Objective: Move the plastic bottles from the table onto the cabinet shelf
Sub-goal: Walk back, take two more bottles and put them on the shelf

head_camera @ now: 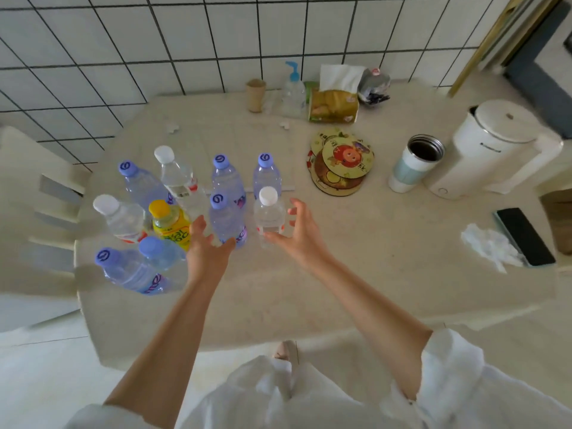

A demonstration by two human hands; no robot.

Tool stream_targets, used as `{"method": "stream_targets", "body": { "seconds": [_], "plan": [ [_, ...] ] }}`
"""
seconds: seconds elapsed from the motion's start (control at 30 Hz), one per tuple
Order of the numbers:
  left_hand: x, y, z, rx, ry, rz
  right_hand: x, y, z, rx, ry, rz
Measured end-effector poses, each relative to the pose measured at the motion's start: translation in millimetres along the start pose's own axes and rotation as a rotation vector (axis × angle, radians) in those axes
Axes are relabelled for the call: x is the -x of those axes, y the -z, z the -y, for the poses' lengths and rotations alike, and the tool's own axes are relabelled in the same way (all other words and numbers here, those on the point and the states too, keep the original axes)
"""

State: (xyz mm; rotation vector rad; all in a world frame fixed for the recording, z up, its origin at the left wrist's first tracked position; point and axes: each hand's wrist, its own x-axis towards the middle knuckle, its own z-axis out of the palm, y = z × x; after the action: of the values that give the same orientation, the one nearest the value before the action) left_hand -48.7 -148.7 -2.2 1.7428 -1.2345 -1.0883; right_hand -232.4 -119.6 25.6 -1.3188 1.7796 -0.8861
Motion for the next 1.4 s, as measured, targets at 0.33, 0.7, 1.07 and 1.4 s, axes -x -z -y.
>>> {"method": "stream_targets", "body": {
  "seconds": [0.33,0.7,1.07,1.4],
  "plan": [
    [-45,-16,-3,-0.038,0.003,-0.056,-37,-5,-9,-0.002,0.018,0.113],
    [-37,-27,-11,-0.097,-0.006,-0.184,-50,-3,-13,-0.043,0.069,0.167],
    [-19,-28,-17,-0.099,-0.02,-0.199,-45,3,-17,-0.077,0.042,0.115],
    [3,-47,-43,-0.001,-0.072,-0.107,-17,38,-37,-0.228,-0.083,-0.06]
  ]
}}
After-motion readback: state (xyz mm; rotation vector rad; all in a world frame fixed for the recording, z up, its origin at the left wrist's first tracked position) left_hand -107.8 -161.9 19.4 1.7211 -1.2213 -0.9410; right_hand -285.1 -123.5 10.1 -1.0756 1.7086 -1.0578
